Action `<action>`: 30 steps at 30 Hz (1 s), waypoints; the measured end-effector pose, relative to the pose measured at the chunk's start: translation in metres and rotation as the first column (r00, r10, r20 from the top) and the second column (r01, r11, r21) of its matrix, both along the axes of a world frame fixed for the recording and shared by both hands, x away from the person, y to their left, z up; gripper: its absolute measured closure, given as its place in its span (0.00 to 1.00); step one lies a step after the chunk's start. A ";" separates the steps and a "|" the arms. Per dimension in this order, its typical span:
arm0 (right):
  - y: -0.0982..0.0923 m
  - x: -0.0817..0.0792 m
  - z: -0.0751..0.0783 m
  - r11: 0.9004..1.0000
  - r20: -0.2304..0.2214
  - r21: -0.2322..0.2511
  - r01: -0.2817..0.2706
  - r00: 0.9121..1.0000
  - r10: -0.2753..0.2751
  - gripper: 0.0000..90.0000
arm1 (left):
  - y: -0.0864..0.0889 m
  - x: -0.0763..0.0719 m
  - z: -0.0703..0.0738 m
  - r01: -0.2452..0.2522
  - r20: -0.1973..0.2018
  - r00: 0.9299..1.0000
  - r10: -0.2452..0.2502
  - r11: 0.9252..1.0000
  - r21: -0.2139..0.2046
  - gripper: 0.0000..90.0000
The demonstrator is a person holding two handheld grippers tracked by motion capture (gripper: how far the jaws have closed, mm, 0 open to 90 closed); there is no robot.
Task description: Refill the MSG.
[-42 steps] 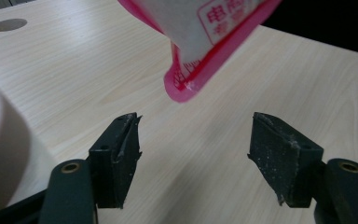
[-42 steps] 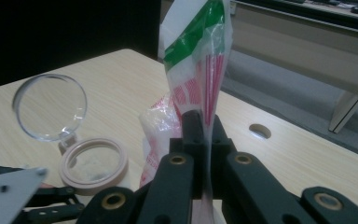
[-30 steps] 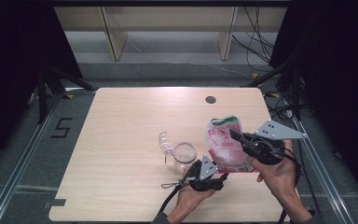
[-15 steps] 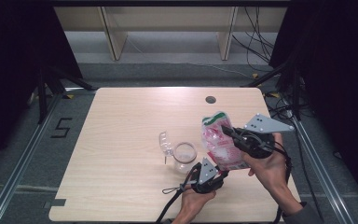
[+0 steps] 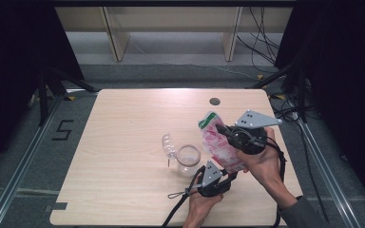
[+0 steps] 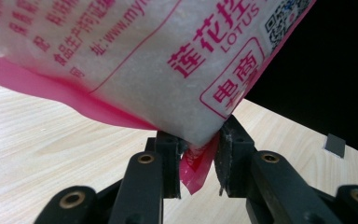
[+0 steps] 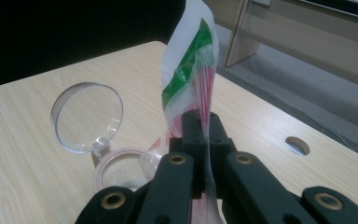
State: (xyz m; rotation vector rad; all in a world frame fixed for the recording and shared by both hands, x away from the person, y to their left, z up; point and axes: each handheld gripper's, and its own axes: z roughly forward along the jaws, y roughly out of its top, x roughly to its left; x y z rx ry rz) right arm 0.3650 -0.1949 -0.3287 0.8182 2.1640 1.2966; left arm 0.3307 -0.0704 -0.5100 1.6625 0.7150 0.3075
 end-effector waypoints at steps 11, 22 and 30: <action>0.014 0.009 -0.004 0.999 -0.034 -0.027 -0.016 0.999 0.015 1.00 | 0.001 0.000 -0.003 0.002 -0.009 1.000 -0.002 1.000 -0.021 0.81; 0.025 0.012 -0.007 0.999 -0.016 -0.031 -0.016 1.000 0.016 1.00 | 0.006 0.001 -0.003 0.007 0.014 1.000 -0.007 1.000 -0.017 0.81; 0.035 0.018 -0.009 0.999 -0.042 -0.036 -0.026 0.999 0.024 1.00 | 0.010 0.002 -0.004 0.011 0.016 1.000 -0.011 1.000 -0.027 0.81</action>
